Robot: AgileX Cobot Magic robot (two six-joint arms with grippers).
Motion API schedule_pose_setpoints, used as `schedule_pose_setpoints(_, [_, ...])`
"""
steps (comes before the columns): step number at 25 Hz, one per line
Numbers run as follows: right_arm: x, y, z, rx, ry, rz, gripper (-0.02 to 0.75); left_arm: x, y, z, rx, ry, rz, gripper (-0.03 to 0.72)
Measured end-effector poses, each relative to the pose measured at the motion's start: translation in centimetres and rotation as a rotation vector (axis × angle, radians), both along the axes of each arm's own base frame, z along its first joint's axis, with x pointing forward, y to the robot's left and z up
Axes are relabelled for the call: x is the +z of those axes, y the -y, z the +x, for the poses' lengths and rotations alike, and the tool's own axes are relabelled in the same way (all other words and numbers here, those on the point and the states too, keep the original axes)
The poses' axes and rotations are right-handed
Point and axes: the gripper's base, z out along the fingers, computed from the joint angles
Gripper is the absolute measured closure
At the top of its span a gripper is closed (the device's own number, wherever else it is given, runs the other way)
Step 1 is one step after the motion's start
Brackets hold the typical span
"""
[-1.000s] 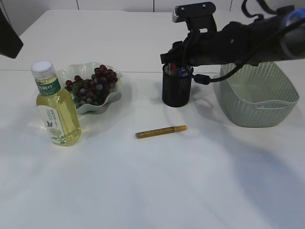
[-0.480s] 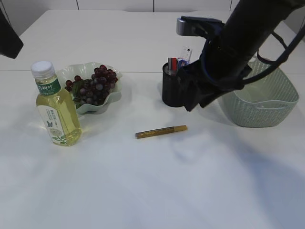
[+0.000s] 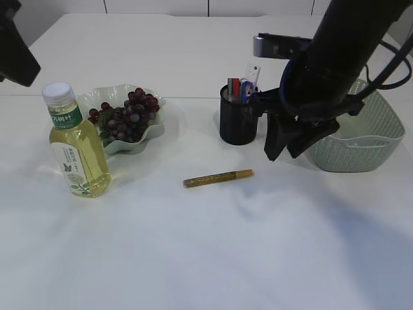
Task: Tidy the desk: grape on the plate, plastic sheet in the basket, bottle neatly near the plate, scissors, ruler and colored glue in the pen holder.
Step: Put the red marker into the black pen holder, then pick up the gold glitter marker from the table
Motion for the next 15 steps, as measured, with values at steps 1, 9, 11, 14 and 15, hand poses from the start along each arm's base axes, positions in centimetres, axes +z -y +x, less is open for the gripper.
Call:
schedule_pose_setpoints(1, [0.2, 0.3, 0.0, -0.051, 0.001, -0.02, 0.415, -0.2, 0.2, 0.2, -0.009, -0.008, 0.006, 0.435])
schedule_pose_setpoints(9, [3.1, 3.5, -0.6, -0.179, 0.128, -0.178, 0.415, -3.9, 2.4, 2.9, -0.155, -0.116, 0.084, 0.435])
schedule_pose_setpoints(11, [3.3, 4.4, -0.5, -0.203, 0.134, -0.185, 0.415, -5.1, 3.1, 3.6, -0.198, -0.152, 0.103, 0.435])
schedule_pose_setpoints(14, [3.3, 6.3, 0.0, -0.259, 0.129, -0.194, 0.415, -6.9, 4.2, 4.8, -0.268, -0.199, 0.125, 0.435])
schedule_pose_setpoints(15, [3.3, 7.1, 0.2, -0.286, 0.124, -0.19, 0.415, -7.4, 4.5, 5.2, -0.294, -0.208, 0.132, 0.435])
